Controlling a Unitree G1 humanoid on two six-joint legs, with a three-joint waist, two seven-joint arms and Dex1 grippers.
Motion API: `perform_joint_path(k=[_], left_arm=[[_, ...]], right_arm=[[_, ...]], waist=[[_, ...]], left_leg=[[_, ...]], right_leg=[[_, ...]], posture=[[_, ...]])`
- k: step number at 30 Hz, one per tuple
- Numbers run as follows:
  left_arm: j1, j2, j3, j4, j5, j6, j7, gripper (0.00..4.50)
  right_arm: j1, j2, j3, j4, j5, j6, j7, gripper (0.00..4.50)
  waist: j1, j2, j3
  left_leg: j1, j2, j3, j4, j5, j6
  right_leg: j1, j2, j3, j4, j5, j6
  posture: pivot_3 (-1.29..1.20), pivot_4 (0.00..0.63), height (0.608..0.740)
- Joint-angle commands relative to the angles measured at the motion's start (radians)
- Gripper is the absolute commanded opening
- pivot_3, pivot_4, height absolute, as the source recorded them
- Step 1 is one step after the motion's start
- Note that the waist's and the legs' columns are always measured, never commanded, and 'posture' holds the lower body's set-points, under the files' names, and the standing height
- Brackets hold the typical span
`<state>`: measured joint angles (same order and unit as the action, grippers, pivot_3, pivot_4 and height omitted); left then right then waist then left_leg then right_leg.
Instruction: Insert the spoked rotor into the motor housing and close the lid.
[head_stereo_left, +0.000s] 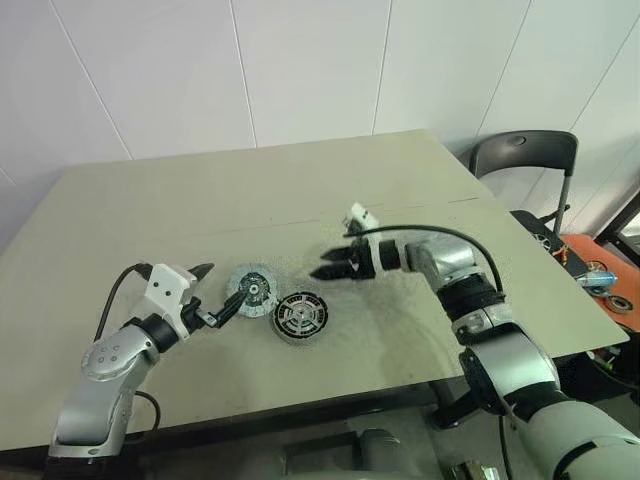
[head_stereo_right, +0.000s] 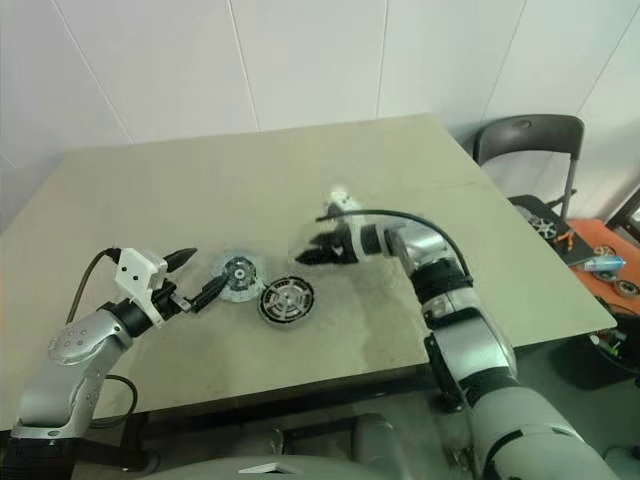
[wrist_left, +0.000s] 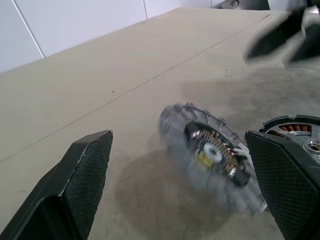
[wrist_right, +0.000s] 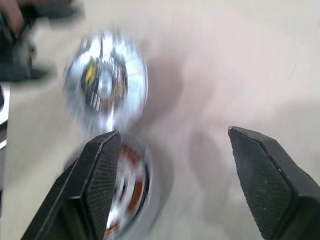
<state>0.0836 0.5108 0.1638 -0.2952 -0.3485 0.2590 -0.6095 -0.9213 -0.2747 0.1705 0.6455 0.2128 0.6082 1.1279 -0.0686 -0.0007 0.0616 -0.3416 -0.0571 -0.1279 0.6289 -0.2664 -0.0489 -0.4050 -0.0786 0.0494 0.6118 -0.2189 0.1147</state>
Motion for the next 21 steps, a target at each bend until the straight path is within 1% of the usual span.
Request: perform_joint_path(k=[1,2,7,8,9,12,14,16,21], left_arm=[[-0.015,0.017,0.016,-0.043,-0.007,0.003,-0.003,4.5],[-0.016,0.017,0.015,-0.043,-0.007,0.005,-0.003,4.5],[-0.035,0.017,0.006,-0.05,-0.004,0.021,0.001,4.5],[-0.038,0.017,0.005,-0.05,-0.004,0.023,0.002,4.5],[-0.039,0.018,0.006,-0.051,-0.004,0.024,0.001,4.5],[-0.038,0.018,0.008,-0.052,-0.003,0.027,-0.001,4.5],[-0.036,0.018,0.01,-0.05,-0.002,0.025,-0.003,4.5],[-0.03,0.019,0.015,-0.046,-0.002,0.02,-0.006,4.5],[-0.015,0.017,0.02,-0.033,-0.002,0.001,-0.014,4.5]], right_arm=[[0.02,0.022,0.017,-0.063,-0.005,-0.066,0.002,2.69],[0.037,0.026,0.041,-0.076,-0.022,-0.081,0.001,2.39],[0.125,0.042,0.15,-0.159,-0.07,-0.107,0.028,0.55],[0.135,0.041,0.167,-0.163,-0.084,-0.117,0.027,0.24],[0.143,0.035,0.201,-0.154,-0.12,-0.138,0.018,0.03],[0.171,0.018,0.299,-0.114,-0.233,-0.231,-0.026,0.03],[0.18,0.028,0.3,-0.115,-0.235,-0.237,-0.034,0.03],[0.178,0.035,0.274,-0.132,-0.21,-0.234,-0.024,0.03],[0.121,0.047,0.144,-0.147,-0.078,-0.185,0.035,0.03]], waist=[[0.002,0.0,0.0],[0.002,0.0,0.0],[0.001,0.0,0.0],[0.001,0.0,0.0],[0.001,0.0,0.0],[-0.001,0.0,0.0],[0.0,0.0,-0.001],[0.0,0.0,-0.001],[0.0,0.0,0.0]], left_leg=[[0.0,0.0,0.0,0.0,0.0,0.0],[0.0,0.0,0.0,0.0,0.0,0.0],[0.0,0.0,0.0,0.0,0.0,0.0],[0.0,0.0,0.0,0.0,0.0,0.0],[0.0,0.0,0.0,0.0,0.0,0.0],[0.001,0.0,0.0,0.001,0.0,0.0],[0.003,0.0,0.0,0.0,0.0,0.0],[0.003,0.0,0.0,0.001,0.0,0.0],[0.002,0.0,-0.001,0.002,0.0,0.0]], right_leg=[[0.0,0.0,0.0,0.0,0.0,0.0],[0.0,0.0,0.0,0.0,0.0,0.0],[0.0,0.0,0.0,0.0,0.0,0.0],[0.0,0.0,0.0,0.0,0.0,0.0],[0.0,0.0,0.0,0.0,0.0,0.0],[0.001,0.0,0.0,0.0,0.0,0.0],[0.003,0.0,0.0,0.0,-0.001,0.0],[0.003,0.0,0.0,0.0,-0.001,0.0],[0.002,0.0,0.0,0.0,-0.001,0.0]], posture=[[0.0,0.0,0.74],[0.0,0.0,0.74],[0.0,0.0,0.74],[0.0,0.0,0.74],[0.0,0.0,0.74],[0.0,0.0,0.74],[0.0,0.0,0.74],[0.0,0.0,0.74],[0.0,0.0,0.74]])
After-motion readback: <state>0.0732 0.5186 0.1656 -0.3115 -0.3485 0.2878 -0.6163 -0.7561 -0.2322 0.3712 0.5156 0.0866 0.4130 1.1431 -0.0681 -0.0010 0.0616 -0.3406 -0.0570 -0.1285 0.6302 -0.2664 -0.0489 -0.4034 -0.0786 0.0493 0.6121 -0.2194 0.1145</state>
